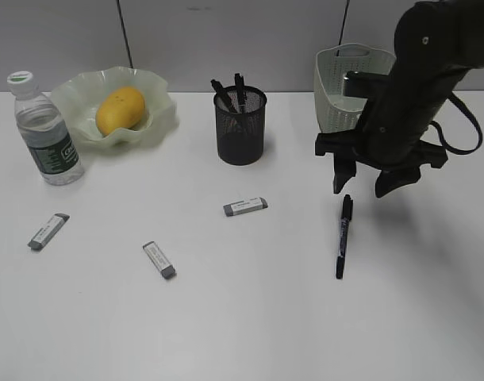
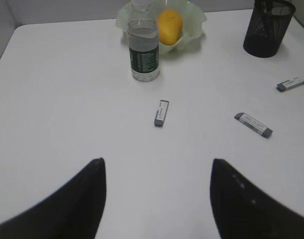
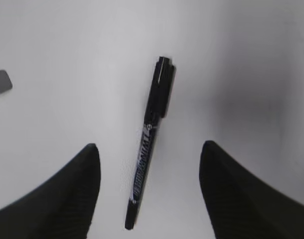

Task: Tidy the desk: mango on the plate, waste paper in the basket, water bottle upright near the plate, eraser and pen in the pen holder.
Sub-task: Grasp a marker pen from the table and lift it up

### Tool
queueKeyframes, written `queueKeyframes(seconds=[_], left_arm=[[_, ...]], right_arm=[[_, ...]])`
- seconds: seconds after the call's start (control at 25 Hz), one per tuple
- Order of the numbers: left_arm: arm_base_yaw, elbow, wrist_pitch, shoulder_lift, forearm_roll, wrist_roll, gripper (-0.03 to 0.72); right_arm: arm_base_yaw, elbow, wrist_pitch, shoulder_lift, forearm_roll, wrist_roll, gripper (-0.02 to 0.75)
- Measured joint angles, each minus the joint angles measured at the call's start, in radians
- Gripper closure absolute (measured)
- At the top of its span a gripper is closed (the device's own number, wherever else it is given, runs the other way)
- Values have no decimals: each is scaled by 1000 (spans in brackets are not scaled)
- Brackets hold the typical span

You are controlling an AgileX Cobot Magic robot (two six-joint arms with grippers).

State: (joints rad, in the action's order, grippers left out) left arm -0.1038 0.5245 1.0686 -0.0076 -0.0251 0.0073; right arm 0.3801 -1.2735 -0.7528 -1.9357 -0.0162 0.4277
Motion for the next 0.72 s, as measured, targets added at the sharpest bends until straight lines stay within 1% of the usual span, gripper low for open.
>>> queueKeyframes(seconds=[0.2,0.48,0.72], left_arm=[[31,0,0,0,0,0,186],[32,0,0,0,0,0,186],[32,0,0,0,0,0,186]], right_arm=[[5,-65,0,-89,16,39,240],[5,-77,-1,-182,16,49,241],[5,-80,18,-215,16,59,294]])
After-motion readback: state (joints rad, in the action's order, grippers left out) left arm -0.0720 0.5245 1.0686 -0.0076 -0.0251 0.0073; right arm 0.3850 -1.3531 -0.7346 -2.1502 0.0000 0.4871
